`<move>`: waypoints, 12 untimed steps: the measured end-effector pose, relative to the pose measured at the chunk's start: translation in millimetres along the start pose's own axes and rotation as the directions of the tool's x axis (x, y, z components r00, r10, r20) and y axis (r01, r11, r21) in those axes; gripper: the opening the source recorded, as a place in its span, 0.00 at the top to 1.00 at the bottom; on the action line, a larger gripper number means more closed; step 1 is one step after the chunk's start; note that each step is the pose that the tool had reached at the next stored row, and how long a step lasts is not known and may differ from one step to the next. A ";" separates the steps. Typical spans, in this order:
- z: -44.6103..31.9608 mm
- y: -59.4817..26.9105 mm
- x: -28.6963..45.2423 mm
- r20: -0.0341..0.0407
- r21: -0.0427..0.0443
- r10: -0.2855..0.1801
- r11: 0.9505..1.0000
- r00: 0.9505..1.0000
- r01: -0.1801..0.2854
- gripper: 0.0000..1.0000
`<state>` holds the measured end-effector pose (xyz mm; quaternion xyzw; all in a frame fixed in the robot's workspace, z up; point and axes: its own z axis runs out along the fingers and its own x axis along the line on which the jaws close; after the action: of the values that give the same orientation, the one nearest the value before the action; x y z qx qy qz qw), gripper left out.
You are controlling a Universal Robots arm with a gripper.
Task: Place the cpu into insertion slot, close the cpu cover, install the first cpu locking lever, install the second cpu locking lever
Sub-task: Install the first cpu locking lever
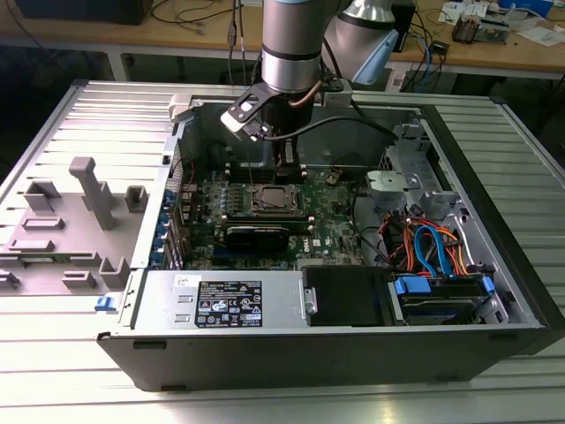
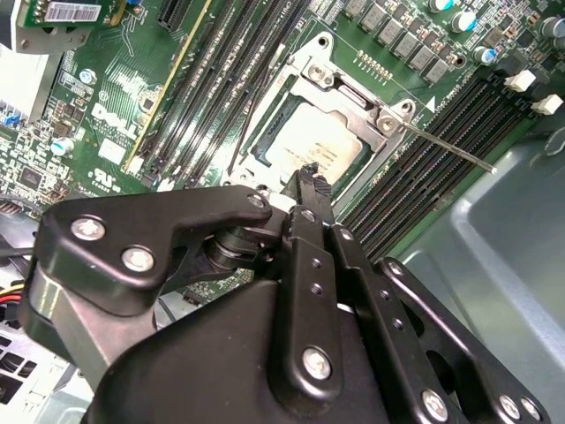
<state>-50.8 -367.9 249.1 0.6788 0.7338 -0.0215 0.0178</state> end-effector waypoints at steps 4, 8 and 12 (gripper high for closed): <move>-1.7 0.0 -0.1 0.000 0.000 0.000 1.000 1.000 0.000 0.89; -6.0 0.0 -0.3 0.000 0.000 0.000 1.000 1.000 0.000 0.89; -7.4 0.0 -0.4 0.000 0.000 0.000 1.000 1.000 0.000 0.89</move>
<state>-50.7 -367.9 256.5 0.6788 0.7338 -0.0215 0.0178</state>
